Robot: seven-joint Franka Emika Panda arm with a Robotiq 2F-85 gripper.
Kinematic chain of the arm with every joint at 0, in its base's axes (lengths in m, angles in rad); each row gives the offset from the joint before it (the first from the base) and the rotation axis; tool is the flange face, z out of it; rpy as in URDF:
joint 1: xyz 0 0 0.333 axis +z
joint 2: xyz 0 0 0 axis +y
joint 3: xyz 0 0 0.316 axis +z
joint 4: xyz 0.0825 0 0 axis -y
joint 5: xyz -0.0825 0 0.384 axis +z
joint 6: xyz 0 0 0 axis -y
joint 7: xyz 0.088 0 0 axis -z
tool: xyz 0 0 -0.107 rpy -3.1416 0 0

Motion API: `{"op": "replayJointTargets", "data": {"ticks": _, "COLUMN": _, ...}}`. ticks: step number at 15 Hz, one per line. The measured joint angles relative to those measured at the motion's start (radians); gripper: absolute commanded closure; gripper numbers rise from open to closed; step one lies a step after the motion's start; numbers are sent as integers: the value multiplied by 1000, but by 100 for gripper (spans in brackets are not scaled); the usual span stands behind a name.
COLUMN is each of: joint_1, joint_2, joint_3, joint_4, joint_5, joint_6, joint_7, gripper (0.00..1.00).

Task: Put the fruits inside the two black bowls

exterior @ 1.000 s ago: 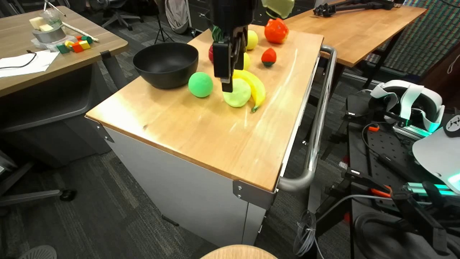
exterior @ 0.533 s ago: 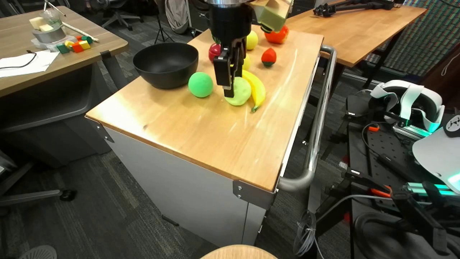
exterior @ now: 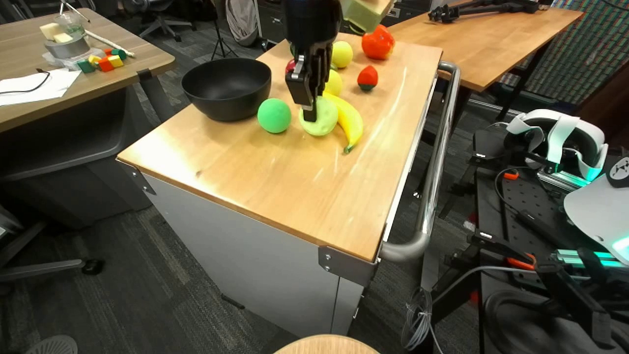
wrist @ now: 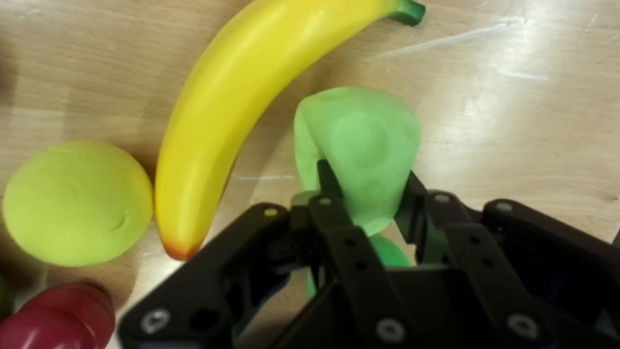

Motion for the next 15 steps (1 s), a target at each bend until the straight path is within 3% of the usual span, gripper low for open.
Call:
{"op": "replayJointTargets", "data": {"ticks": 1, "joint_1": 0, "joint_2": -11, "joint_3": 1, "joint_4": 10, "joint_5": 10, "joint_6": 1, "joint_7": -3, "gripper": 96}}
{"op": "replayJointTargets", "data": {"ticks": 5, "joint_1": -1, "joint_2": -139, "joint_3": 4, "joint_4": 58, "joint_5": 116, "joint_6": 9, "joint_7": -42, "gripper": 96}}
{"op": "replayJointTargets", "data": {"ticks": 8, "joint_1": -15, "joint_2": -213, "joint_3": -15, "joint_4": 126, "joint_5": 132, "joint_6": 37, "joint_7": -48, "gripper": 97}}
{"op": "replayJointTargets", "data": {"ticks": 11, "joint_1": -45, "joint_2": -169, "joint_3": -47, "joint_4": 178, "joint_5": 140, "joint_6": 184, "joint_7": -54, "gripper": 96}}
{"op": "replayJointTargets", "data": {"ticks": 15, "joint_1": -66, "joint_2": 2, "joint_3": -57, "joint_4": 207, "joint_5": 140, "joint_6": 364, "joint_7": -59, "gripper": 96}}
